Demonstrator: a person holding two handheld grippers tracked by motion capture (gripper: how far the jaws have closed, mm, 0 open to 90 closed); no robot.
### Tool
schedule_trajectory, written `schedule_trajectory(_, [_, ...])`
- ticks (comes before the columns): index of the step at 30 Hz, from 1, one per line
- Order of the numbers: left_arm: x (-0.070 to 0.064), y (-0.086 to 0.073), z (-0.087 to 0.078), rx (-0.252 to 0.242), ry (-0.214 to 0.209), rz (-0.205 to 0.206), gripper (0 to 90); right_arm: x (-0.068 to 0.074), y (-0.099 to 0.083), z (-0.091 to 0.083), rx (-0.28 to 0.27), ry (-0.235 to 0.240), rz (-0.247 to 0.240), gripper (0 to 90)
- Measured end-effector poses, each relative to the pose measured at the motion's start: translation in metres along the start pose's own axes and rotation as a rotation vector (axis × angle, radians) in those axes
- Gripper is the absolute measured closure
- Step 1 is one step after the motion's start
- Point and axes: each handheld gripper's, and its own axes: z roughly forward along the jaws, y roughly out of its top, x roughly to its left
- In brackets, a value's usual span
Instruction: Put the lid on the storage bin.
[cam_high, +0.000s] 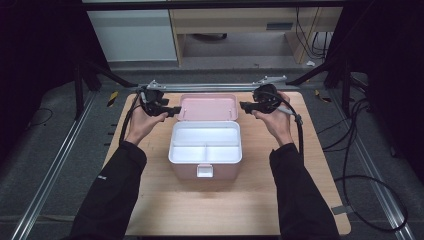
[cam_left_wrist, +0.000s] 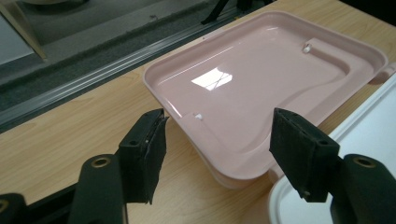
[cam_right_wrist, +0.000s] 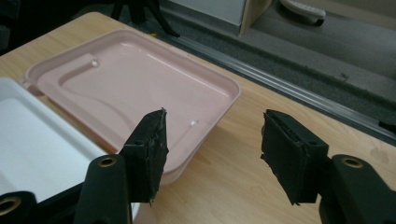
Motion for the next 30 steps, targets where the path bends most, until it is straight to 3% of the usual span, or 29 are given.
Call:
schedule_trajectory(3, [0.003, -0.001, 0.008, 0.000, 0.005, -0.018, 37.0, -0.001, 0.001, 0.014, -0.028, 0.005, 0.041, 41.7])
schedule_trajectory(11, [0.014, -0.007, 0.028, -0.005, 0.026, -0.041, 39.5, -0.007, -0.002, 0.045, -0.013, 0.000, 0.070, 42.7])
schedule_trajectory(22, [0.017, -0.014, 0.051, 0.023, 0.004, -0.071, 37.9, -0.007, -0.019, 0.079, 0.065, 0.032, 0.099, 41.2])
schedule_trajectory(30, [0.014, -0.018, 0.068, 0.059, -0.002, -0.050, 38.0, -0.003, -0.024, 0.091, 0.106, 0.059, 0.095, 41.9])
